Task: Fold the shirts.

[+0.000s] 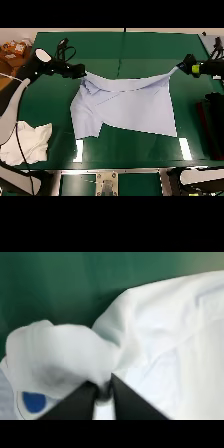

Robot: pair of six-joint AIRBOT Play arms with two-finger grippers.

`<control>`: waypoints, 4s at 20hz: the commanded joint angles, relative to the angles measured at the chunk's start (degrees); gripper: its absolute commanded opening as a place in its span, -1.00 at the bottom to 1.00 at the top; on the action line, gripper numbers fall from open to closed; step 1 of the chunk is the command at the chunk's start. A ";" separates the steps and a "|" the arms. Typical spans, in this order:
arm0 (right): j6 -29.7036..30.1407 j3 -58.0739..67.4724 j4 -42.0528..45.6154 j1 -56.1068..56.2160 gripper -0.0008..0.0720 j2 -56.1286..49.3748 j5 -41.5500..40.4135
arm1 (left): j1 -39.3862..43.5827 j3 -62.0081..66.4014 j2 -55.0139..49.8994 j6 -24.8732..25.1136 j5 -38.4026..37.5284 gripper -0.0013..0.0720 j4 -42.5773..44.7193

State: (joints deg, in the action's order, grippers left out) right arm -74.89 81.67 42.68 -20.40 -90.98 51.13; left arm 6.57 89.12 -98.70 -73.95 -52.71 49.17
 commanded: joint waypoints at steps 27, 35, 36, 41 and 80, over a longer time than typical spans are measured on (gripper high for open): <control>-5.55 -46.36 18.45 -31.12 0.13 27.71 17.53 | -10.29 -16.72 -3.19 14.56 -19.15 -0.89 0.44; 2.14 -52.15 9.97 -24.09 0.13 16.39 14.67 | -10.45 -16.74 -3.19 14.47 -20.31 -0.89 0.09; 2.12 -52.15 9.81 -22.95 0.13 15.98 14.67 | -10.45 -16.74 -3.19 14.47 -20.35 -0.89 0.09; 2.10 -52.15 9.92 -22.36 0.12 15.91 16.44 | -10.45 -16.72 -3.19 14.47 -21.99 -0.89 0.13; -1.05 -8.09 -0.94 -14.01 -0.94 30.60 3.76 | -9.18 -0.85 31.30 6.60 -7.61 -0.88 -5.51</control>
State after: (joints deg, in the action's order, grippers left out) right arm -80.66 81.41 42.81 -37.74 -53.65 59.22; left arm -3.46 93.08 -57.80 -70.19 -62.13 47.46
